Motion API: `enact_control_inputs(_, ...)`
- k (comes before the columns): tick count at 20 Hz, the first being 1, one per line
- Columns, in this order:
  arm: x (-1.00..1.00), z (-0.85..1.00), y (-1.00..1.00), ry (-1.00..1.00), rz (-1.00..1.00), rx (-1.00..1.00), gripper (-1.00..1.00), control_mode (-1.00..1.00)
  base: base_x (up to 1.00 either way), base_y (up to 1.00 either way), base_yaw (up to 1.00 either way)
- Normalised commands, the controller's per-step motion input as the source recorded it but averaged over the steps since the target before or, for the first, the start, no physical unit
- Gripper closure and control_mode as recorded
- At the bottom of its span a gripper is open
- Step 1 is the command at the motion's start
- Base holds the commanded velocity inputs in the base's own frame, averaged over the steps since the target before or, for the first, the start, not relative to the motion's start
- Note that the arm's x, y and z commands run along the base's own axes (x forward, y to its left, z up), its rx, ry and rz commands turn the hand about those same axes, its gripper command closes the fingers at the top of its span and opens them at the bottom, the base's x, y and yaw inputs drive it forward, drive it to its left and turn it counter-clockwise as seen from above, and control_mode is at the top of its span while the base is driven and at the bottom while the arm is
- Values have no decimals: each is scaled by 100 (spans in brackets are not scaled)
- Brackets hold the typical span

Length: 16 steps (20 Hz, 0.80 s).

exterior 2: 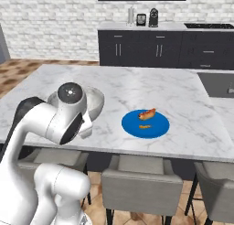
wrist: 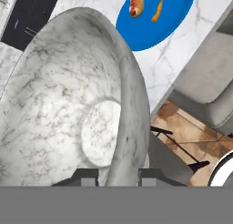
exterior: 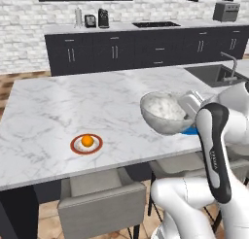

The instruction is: Take the smaller bowl and place it next to the appetizer plate on the dining counter , and place the larger bowl next to the plate with cooked food.

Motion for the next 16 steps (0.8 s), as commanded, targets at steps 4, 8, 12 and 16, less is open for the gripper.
enact_control_inputs(4,99,-73,3,6,10,0,100,-100,0,0,0)
enact_control_inputs(8,55,-56,3,-6,10,0,100,-100,0,0,0)
enact_control_inputs(12,35,-64,0,-13,0,-5,100,-100,0,0,0)
enact_control_inputs(16,75,-49,0,0,-3,-4,100,-100,0,0,0)
